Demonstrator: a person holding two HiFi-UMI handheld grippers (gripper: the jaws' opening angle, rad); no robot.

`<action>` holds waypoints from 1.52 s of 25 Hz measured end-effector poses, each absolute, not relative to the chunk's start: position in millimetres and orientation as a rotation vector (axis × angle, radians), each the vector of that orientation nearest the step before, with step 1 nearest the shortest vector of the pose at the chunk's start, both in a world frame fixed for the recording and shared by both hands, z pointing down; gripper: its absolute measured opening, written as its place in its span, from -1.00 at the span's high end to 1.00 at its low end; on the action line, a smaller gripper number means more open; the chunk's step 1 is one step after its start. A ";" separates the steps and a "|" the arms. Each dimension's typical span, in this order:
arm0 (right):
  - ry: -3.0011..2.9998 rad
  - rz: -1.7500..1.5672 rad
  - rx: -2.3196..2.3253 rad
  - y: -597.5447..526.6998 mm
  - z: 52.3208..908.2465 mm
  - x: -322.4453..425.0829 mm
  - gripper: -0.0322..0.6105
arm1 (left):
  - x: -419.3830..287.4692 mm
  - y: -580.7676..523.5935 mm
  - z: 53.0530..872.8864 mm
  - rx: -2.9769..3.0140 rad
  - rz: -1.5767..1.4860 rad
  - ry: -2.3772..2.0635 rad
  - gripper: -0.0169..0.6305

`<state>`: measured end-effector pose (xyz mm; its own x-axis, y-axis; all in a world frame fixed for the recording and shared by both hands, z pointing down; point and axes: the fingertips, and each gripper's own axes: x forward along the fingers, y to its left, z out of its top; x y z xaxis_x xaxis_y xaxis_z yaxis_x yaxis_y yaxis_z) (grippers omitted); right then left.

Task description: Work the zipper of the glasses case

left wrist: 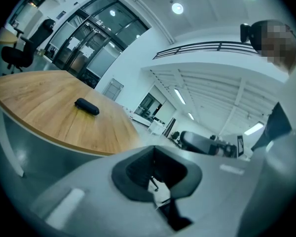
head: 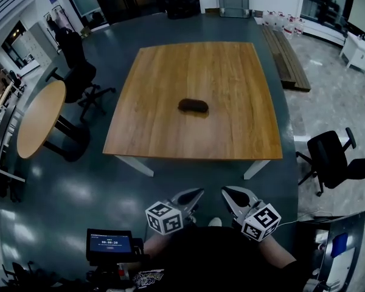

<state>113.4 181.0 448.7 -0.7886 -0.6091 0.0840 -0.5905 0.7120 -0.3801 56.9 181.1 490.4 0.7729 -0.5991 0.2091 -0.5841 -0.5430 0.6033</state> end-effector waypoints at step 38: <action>2.881 -0.561 -0.974 181.5 444.8 101.5 0.89 | 52.5 177.9 494.8 2.255 -0.034 -0.856 0.94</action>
<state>101.5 181.5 444.8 -0.8005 -0.5954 0.0687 -0.5777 0.7359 -0.3533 52.5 177.9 494.8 0.7798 -0.5886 0.2132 -0.5697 -0.5261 0.6313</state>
